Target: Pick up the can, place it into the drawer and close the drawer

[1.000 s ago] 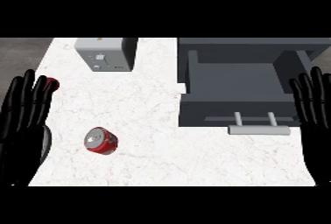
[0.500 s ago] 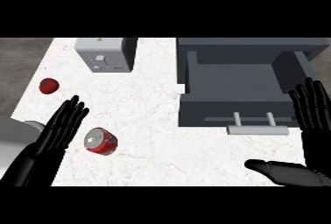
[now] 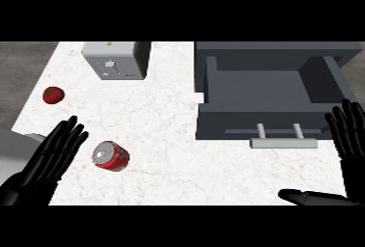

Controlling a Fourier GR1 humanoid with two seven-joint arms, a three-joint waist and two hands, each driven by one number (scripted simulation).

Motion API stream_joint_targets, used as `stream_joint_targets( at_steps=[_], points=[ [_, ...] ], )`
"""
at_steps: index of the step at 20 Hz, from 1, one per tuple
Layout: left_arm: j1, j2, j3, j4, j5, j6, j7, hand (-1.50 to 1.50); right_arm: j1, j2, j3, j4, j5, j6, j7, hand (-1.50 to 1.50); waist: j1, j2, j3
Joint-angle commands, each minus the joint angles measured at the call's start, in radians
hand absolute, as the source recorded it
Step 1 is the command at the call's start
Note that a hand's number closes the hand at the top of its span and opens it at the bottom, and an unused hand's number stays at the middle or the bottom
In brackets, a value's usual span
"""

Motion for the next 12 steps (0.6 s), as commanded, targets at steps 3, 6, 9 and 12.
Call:
stream_joint_targets(
  at_steps=[3, 6, 9, 12],
  points=[
    [0.044, 0.023, 0.089, -0.088, 0.089, -0.009, 0.089, -1.5, -0.011, -0.038, -0.108, 0.071, -0.075, 0.053, -0.063, -1.5, 0.004, 0.0, 0.0],
    [-0.001, 0.009, 0.114, 0.008, 0.073, -0.017, 0.055, -1.5, 0.075, 0.024, 0.014, -0.042, 0.028, 0.03, -0.025, -1.5, -0.001, 0.0, 0.0],
    [-0.021, -0.046, 0.046, 0.076, -0.024, 0.006, -0.013, -1.5, 0.045, -0.012, -0.093, 0.037, -0.077, 0.084, -0.063, -1.5, -0.001, 0.001, 0.0],
    [0.037, -0.047, 0.044, 0.165, -0.048, -0.037, -0.123, -1.5, 0.085, -0.031, -0.139, 0.104, -0.098, 0.131, -0.184, -1.5, -0.001, 0.001, 0.0]
  ],
)
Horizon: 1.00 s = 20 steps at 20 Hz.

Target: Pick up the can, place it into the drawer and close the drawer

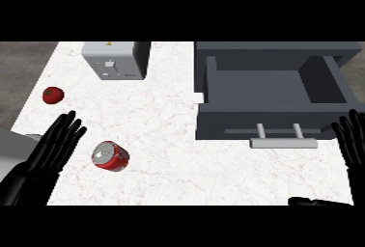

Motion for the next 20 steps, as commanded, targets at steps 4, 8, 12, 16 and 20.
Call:
stream_joint_targets(
  at_steps=[4, 8, 12, 16, 20],
  points=[
    [-0.1, 0.014, 0.082, 0.159, 0.02, -0.027, -0.047, -1.5, -0.008, 0.001, -0.026, 0.034, 0.003, 0.029, -0.045, -1.5, -0.002, 0.001, 0.0],
    [-0.059, -0.026, 0.04, 0.204, -0.047, -0.019, -0.125, -1.5, 0.014, -0.025, -0.085, 0.022, -0.046, 0.07, -0.022, -1.5, -0.001, 0.0, 0.0],
    [-0.096, -0.026, 0.057, 0.281, -0.064, -0.02, -0.174, -1.5, -0.022, 0.013, -0.045, 0.033, 0.013, 0.037, -0.022, -1.5, 0.0, 0.001, 0.0],
    [-0.011, -0.061, 0.01, 0.367, -0.129, -0.013, -0.332, -1.5, 0.004, 0.008, -0.062, 0.045, 0.002, 0.073, -0.056, -1.5, 0.001, 0.0, 0.0],
    [-0.002, -0.05, 0.03, 0.342, -0.129, -0.002, -0.277, -1.5, 0.016, 0.002, -0.094, 0.063, -0.01, 0.099, -0.07, -1.5, 0.001, 0.0, 0.0]
  ],
)
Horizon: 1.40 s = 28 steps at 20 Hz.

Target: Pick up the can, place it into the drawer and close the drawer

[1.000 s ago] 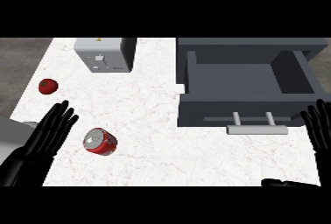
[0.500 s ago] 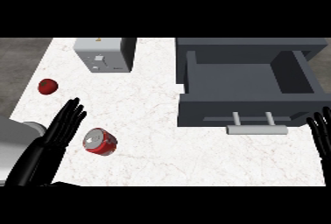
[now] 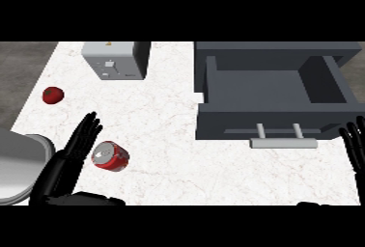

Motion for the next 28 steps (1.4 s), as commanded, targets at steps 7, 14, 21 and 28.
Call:
stream_joint_targets(
  at_steps=[7, 14, 21, 28],
  points=[
    [-0.073, 0.026, 0.09, 0.228, -0.017, 0.001, -0.132, -1.5, -0.004, 0.0, -0.016, -0.066, -0.027, 0.027, 0.068, -1.5, -0.002, 0.0, 0.0],
    [-0.009, 0.063, 0.119, 0.278, -0.012, -0.056, -0.245, -1.5, -0.028, 0.02, -0.007, -0.019, 0.035, 0.018, 0.037, -1.5, 0.002, 0.0, 0.0],
    [-0.085, 0.097, 0.162, 0.445, -0.028, -0.068, -0.312, -1.5, -0.005, 0.02, -0.044, 0.02, 0.005, 0.063, -0.025, -1.5, -0.001, 0.0, 0.0],
    [-0.122, 0.112, 0.184, 0.611, -0.046, -0.078, -0.439, -1.5, 0.038, 0.078, 0.015, -0.044, 0.053, 0.02, -0.033, -1.5, -0.002, 0.0, 0.0]
  ],
)
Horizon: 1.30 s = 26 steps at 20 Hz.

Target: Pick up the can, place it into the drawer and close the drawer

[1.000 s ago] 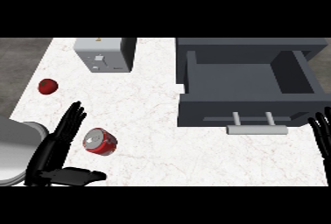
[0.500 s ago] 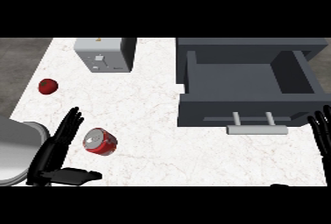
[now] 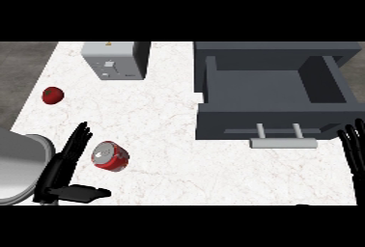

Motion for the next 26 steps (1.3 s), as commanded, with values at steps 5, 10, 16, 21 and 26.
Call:
stream_joint_targets(
  at_steps=[5, 10, 16, 21, 26],
  points=[
    [-0.033, 0.015, 0.031, 0.189, -0.011, 0.003, -0.117, -1.5, -0.048, -0.006, 0.002, -0.051, 0.013, -0.021, 0.102, -1.5, 0.001, 0.0, 0.0],
    [-0.053, -0.01, 0.012, 0.137, -0.006, 0.036, -0.058, -1.5, 0.025, 0.009, -0.02, -0.1, -0.036, 0.016, 0.067, -1.5, 0.0, -0.001, 0.0],
    [-0.075, 0.024, 0.017, 0.299, -0.028, 0.007, -0.17, -1.5, -0.049, -0.023, -0.067, -0.041, -0.072, 0.023, 0.089, -1.5, 0.001, 0.0, 0.0],
    [-0.134, -0.025, -0.009, 0.325, -0.036, 0.065, -0.149, -1.5, 0.028, 0.012, -0.035, -0.04, -0.025, 0.058, 0.014, -1.5, -0.001, 0.0, 0.0],
    [-0.209, 0.015, 0.02, 0.406, -0.018, 0.047, -0.163, -1.5, -0.025, 0.023, 0.015, -0.127, 0.001, -0.009, 0.145, -1.5, -0.002, 0.0, 0.0]
  ],
)
